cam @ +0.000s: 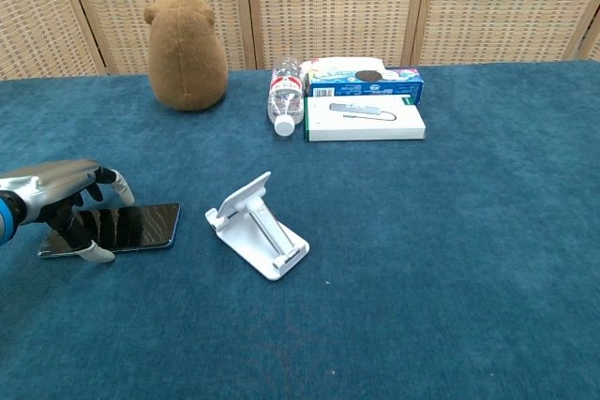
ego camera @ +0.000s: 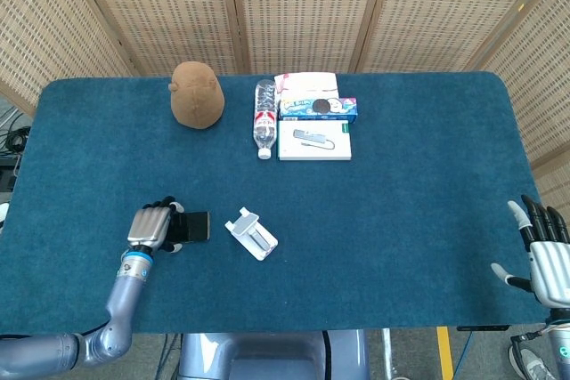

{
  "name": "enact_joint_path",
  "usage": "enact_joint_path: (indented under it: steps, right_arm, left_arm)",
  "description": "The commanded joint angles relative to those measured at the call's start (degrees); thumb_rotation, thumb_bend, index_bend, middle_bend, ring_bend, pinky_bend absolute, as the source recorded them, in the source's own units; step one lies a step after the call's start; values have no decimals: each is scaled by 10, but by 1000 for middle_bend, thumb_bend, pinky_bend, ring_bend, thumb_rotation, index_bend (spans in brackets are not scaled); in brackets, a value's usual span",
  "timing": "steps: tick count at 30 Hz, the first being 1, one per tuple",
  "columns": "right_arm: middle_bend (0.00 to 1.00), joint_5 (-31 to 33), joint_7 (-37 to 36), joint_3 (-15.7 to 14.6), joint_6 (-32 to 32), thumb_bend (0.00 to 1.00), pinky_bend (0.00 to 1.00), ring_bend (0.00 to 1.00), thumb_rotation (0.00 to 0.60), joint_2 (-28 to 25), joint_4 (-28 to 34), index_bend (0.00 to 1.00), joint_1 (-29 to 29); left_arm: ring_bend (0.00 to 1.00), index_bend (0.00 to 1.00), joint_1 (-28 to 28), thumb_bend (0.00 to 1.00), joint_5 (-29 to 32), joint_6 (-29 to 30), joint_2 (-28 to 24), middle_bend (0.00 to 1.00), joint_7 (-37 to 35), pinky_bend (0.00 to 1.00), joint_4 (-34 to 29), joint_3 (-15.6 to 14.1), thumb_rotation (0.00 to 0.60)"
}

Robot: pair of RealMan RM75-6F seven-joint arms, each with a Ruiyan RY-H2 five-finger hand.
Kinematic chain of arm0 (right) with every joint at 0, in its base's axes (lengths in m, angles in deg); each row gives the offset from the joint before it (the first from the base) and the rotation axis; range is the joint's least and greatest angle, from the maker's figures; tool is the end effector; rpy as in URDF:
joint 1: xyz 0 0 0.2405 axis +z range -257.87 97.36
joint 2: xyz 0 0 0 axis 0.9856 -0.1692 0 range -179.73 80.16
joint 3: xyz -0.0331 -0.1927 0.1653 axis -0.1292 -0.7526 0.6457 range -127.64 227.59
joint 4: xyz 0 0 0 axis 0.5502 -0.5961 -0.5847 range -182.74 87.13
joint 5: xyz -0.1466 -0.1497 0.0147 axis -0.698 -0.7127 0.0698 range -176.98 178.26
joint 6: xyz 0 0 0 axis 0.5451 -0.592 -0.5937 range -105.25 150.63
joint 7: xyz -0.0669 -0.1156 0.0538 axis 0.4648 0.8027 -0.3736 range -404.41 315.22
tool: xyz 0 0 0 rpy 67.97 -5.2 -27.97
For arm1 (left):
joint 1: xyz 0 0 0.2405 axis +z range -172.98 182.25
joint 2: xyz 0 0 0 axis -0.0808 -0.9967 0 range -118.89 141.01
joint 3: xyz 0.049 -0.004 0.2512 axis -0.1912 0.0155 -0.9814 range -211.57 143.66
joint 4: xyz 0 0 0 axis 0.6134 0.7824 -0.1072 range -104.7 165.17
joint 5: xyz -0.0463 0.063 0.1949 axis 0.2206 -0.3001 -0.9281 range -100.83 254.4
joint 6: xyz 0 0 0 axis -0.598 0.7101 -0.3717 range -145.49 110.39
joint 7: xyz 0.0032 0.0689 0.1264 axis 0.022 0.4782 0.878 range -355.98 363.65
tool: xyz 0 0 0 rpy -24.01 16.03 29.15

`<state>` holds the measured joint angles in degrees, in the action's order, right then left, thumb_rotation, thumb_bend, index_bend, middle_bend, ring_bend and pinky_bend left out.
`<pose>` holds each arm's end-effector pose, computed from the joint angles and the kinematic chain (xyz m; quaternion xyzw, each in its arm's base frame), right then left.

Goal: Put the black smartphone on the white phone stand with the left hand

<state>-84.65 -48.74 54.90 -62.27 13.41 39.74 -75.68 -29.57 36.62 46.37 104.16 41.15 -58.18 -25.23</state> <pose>-0.3278 -0.1882 0.1791 0.5839 -0.3731 0.3907 0.6060 -0.2184 0.2978 -0.0333 -0.6616 -0.4946 -0.2302 0.5143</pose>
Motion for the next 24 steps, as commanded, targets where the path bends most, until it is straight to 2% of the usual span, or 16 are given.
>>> enact_joint_path:
  steps: [1,5,8,14,24]
  right_arm:
    - [0,0,-1,0,1,0,0,0,600,0,0,0,0]
    - [0,0,-3,0,2,0,0,0,600,-1,0,0,1]
    - [0,0,-4,-1,3,0,0,0,600,-1,0,0,1]
    - [0,-1,-6,-1,3,0,0,0,600,-2,1,0,1]
    - [0,1,-11,-1,3,0,0,0,600,-4,1,0,1]
  left_arm:
    - [232,298,0,0,1,3,5,182,0,253,6,-1,600]
    - [241,306,1,0,2,3,9,187,-5,267,11,-1,600]
    - [290,330,1,0,1,4,12,217,-6,309,14,-3,600]
    - [441,388,4,8,-16,21,21,357,-10,377,25,-7,600]
    - [487,437,17,24,-54,35,29,405,-34,392,28,-14,600]
